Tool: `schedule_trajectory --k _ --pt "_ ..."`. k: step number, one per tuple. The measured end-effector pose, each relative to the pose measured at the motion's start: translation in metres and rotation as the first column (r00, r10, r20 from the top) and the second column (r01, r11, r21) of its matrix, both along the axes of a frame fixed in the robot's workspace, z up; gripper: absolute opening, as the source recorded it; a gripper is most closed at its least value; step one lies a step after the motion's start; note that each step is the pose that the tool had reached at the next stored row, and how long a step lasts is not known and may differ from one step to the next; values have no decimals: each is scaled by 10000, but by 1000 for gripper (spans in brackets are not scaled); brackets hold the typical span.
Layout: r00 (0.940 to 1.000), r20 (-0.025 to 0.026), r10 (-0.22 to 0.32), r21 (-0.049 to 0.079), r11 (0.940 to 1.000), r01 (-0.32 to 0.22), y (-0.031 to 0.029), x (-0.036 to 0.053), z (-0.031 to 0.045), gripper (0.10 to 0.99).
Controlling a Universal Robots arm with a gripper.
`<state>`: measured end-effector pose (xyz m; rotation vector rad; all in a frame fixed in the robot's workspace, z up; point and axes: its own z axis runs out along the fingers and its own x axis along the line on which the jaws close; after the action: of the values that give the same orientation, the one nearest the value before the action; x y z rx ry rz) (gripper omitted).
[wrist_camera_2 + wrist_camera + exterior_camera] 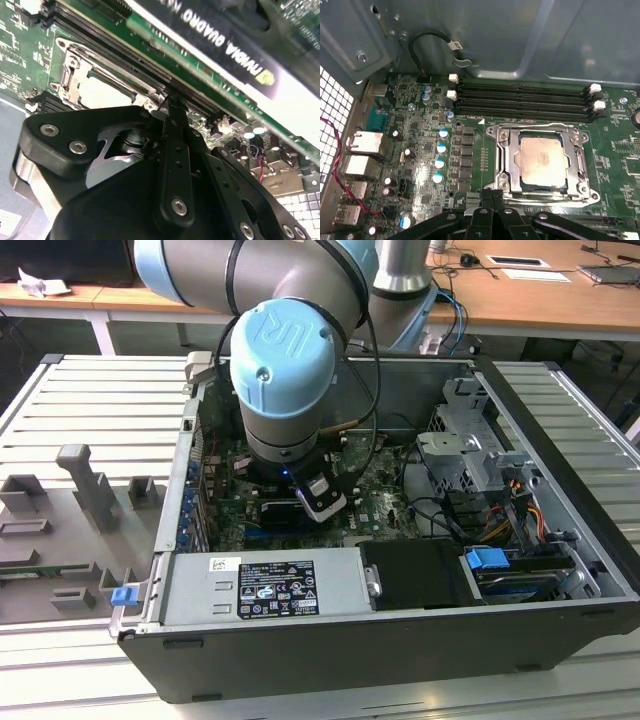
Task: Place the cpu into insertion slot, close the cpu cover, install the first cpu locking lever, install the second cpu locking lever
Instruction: 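Install the second cpu locking lever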
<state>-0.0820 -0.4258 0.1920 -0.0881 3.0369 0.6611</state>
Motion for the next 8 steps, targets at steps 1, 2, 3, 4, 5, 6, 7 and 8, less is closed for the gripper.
schedule_trajectory --k 1,2,3,4,5,6,7,8 --pt "10000 0 -9 1 10000 9 19 0 -14 106" --pt "10000 -1 -16 1 10000 16 27 0 -23 106" --pt "10000 0 -25 0 10000 25 37 -2 -45 106" --pt "10000 0 -29 1 10000 29 39 -6 -54 106" --pt "10000 -1 -31 -1 10000 31 44 -13 -59 106" --pt "10000 -1 -31 0 10000 31 48 -17 -62 106" --pt "10000 -2 -31 0 10000 31 50 -20 -64 106" --pt "10000 -3 -30 -2 10000 30 50 -22 -66 106"
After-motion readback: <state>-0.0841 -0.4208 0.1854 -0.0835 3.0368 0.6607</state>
